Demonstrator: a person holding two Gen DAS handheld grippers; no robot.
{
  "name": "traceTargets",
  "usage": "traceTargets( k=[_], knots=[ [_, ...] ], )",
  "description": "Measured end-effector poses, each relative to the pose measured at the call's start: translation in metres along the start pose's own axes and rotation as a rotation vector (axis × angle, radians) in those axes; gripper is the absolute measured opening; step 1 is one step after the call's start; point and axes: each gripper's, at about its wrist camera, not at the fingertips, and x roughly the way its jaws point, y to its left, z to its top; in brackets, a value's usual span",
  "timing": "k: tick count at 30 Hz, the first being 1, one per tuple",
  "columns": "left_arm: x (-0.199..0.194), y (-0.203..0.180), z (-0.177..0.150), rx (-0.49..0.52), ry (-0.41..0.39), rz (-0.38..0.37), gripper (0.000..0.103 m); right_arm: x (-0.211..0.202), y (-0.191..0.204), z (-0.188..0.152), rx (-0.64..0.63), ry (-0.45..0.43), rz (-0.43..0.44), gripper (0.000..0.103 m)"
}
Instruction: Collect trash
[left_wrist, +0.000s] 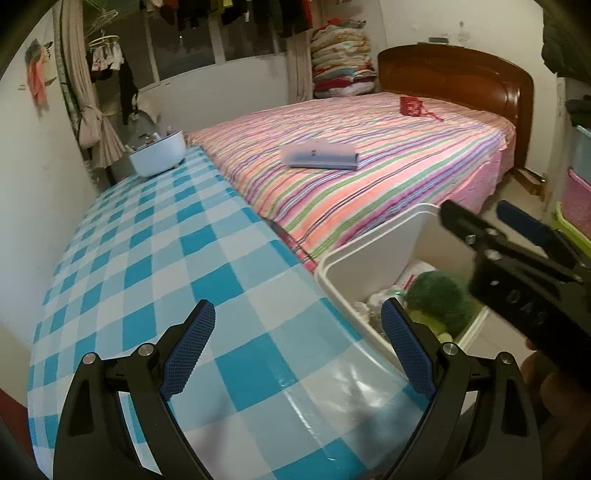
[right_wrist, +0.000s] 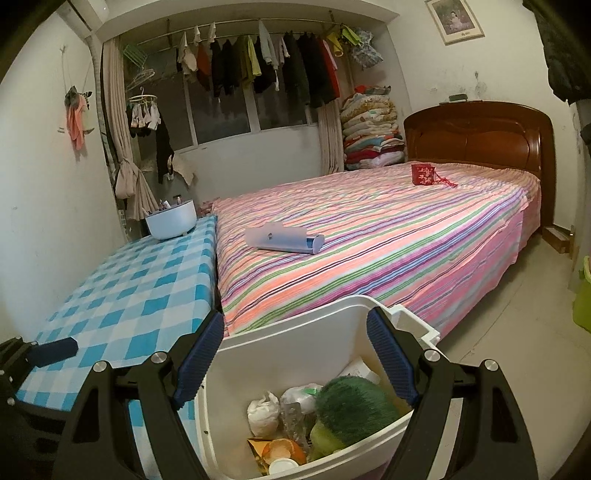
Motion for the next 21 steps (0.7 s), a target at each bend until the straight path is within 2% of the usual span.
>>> traceTargets(
  k=[5,10,21],
  knots=[
    [-0.001,-0.004,0.0,-0.008,-0.003,-0.049,0.09,-0.001,0.003,-0.001,-0.009,0.0,0.005,0.078],
    [0.0,0.001,-0.001,-0.014,-0.011,-0.029,0.09,-0.001,-0.001,0.0,0.009,0.001,-0.004,0.078],
    [0.007,0.032,-0.002,-0.092,0.037,0.0,0.09,-0.002,-0.003,0.001,0.011,-0.002,-0.007,0.078]
  ],
)
